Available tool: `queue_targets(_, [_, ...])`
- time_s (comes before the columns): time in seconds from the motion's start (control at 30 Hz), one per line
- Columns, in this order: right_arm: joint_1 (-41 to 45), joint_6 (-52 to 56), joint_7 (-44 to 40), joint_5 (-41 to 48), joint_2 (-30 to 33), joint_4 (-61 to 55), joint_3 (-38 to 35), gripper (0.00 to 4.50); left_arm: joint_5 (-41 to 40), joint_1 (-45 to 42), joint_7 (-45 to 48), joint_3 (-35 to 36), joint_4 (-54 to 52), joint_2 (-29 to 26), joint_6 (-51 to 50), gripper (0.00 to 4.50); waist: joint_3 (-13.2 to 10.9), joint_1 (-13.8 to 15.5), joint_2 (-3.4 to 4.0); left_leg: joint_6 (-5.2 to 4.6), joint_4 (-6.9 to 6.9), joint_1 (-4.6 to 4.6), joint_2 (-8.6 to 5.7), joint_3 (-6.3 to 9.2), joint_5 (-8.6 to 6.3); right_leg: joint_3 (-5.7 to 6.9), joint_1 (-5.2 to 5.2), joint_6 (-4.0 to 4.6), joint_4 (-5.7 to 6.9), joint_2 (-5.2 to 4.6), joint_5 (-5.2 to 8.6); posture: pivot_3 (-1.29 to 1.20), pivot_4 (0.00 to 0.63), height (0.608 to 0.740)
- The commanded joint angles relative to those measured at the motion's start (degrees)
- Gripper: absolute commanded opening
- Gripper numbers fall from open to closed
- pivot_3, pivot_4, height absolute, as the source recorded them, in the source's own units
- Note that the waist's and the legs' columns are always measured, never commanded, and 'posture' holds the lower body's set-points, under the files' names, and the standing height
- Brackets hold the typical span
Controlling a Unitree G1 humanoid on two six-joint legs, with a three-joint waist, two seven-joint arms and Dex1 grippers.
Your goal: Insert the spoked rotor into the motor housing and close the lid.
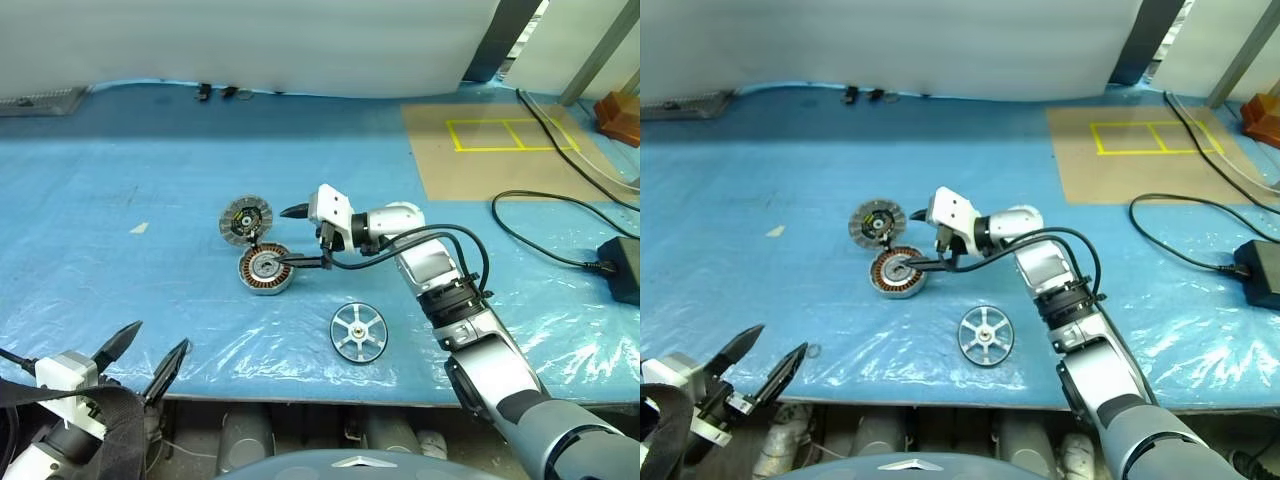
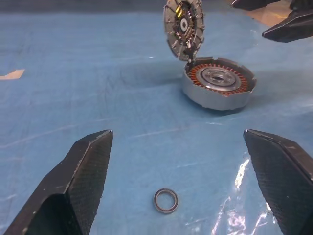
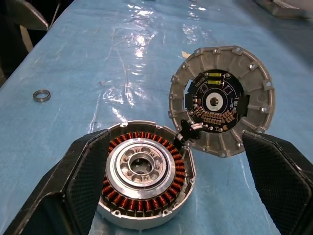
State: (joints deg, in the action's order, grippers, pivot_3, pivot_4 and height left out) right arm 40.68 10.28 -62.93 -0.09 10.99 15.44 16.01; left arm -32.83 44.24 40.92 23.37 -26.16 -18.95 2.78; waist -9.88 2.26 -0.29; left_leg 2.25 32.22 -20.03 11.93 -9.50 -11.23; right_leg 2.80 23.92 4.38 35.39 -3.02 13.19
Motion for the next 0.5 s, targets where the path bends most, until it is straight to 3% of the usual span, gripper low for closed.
queue_targets(0.03, [-0.8, -1.5, 2.2, 1.1, -0.2, -3.0, 0.1, 4.48, 2.1, -0.2, -0.2, 2.0, 2.6, 1.1, 4.1, 4.50, 0.0, 0.0, -0.06, 0.00, 0.00, -0.01, -0.01, 0.00, 0.00, 0.00, 0.00, 0.00, -0.02, -0.01, 0.00, 0.00, 0.150, 0.740])
queue_targets(0.17, [-1.4, -2.4, 3.5, 1.2, 0.0, -3.3, 0.4, 4.48, 5.1, -2.8, -2.4, 2.7, 7.8, 2.8, 7.8, 4.50, 0.0, 0.0, -0.12, 0.00, 0.00, 0.01, -0.01, 0.00, 0.00, 0.00, -0.02, 0.08, -0.02, -0.01, -0.07, 0.00, 0.150, 0.740])
queue_targets(0.5, [-0.9, -2.2, 4.7, 1.6, 0.9, -2.5, 0.5, 4.48, 11.3, -7.1, -1.9, -4.1, 13.6, 3.2, 10.0, 4.50, 0.0, 0.1, -0.28, 0.00, 0.01, 0.06, 0.00, 0.01, 0.00, 0.00, -0.11, 0.19, -0.02, -0.02, -0.14, 0.00, 0.150, 0.740])
